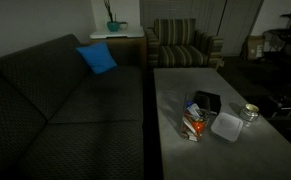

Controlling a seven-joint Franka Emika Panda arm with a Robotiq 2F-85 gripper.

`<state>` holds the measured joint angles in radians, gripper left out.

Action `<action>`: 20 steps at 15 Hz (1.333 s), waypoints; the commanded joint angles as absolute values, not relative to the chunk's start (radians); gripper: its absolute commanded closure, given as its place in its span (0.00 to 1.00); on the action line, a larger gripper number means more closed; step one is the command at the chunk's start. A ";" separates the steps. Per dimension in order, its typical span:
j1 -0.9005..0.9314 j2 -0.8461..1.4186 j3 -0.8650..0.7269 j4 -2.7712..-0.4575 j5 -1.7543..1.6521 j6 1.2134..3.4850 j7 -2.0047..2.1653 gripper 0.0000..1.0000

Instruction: Place the lid on the clear container and push the button

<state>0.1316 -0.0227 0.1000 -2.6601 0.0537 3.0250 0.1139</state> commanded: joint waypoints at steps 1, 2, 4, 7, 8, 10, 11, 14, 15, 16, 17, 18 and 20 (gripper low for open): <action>0.106 0.053 0.083 -2.633 -0.023 3.131 0.121 0.00; 0.100 0.105 0.075 -2.598 -0.036 3.167 0.104 0.00; 0.095 0.223 0.027 -2.540 -0.107 3.280 0.092 0.00; 0.122 0.397 -0.028 -2.423 -0.124 3.351 0.051 0.00; 0.127 0.464 -0.040 -2.376 -0.131 3.360 0.034 0.00; 0.114 0.570 -0.022 -2.297 -0.112 3.354 -0.023 0.00; 0.116 0.614 -0.024 -2.260 -0.114 3.348 -0.037 0.00; 0.108 0.731 -0.016 -2.165 -0.131 3.335 -0.085 0.00; 0.115 0.767 -0.027 -2.136 -0.130 3.333 -0.096 0.00; 0.117 0.793 -0.036 -2.114 -0.128 3.323 -0.105 0.00; 0.116 0.820 -0.045 -2.091 -0.128 3.317 -0.114 0.00; 0.113 0.847 -0.050 -2.068 -0.128 3.314 -0.119 0.00; 0.107 0.887 -0.063 -2.038 -0.131 3.298 -0.130 0.00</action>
